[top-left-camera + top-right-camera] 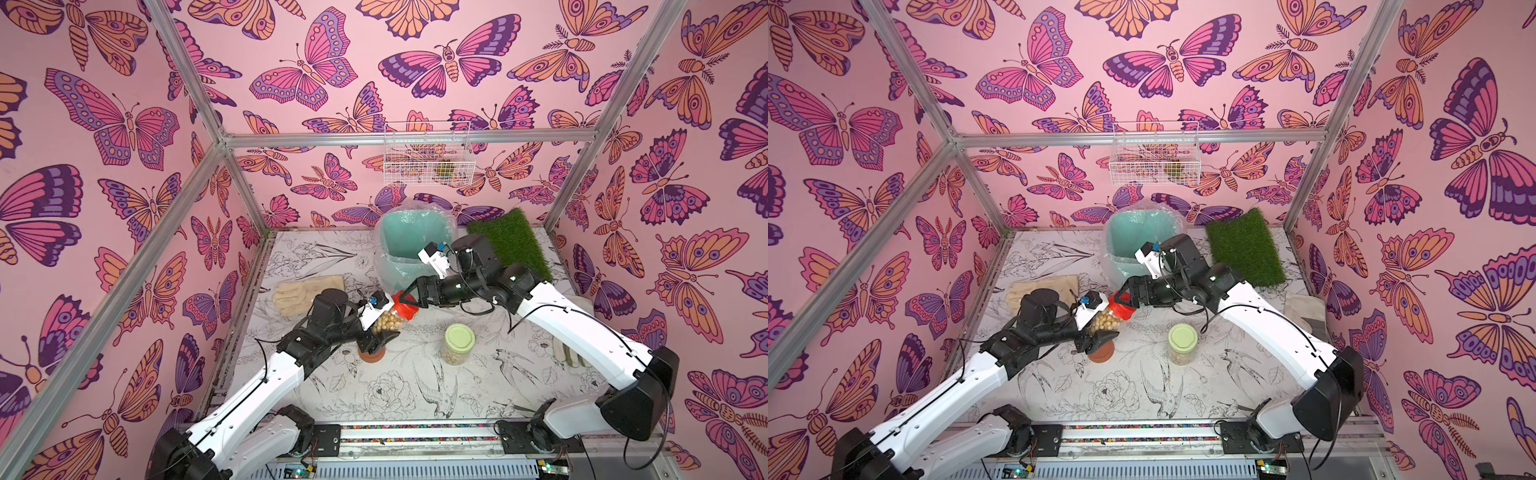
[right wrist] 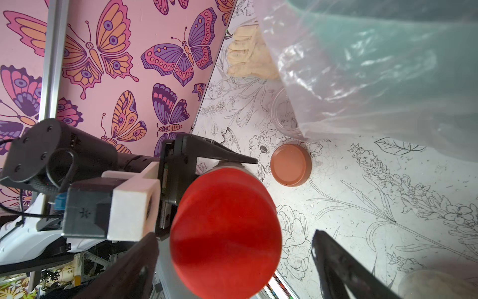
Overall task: Empty moldy peanuts from jars
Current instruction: Unscrew the lid from the jar.
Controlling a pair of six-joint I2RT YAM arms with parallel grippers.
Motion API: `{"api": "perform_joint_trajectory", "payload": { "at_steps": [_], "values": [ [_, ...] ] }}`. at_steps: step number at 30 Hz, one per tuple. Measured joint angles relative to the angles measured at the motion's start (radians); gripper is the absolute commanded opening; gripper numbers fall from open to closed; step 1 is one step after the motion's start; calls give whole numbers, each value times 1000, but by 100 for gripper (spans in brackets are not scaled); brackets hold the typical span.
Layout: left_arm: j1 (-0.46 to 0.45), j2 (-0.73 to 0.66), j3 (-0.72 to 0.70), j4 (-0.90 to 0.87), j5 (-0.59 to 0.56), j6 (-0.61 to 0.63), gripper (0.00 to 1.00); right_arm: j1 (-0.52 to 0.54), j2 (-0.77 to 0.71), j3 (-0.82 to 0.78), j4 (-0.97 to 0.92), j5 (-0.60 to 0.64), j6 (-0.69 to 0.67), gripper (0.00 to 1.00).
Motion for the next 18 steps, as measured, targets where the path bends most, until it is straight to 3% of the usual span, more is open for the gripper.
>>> {"api": "perform_joint_trajectory", "payload": {
  "at_steps": [11, 18],
  "values": [
    [0, 0, 0, -14, -15, 1, 0, 5, 36, 16, -23, -10, -4, 77],
    [0, 0, 0, -20, -18, 1, 0, 5, 46, 21, -24, -50, -29, 57]
  ]
}}
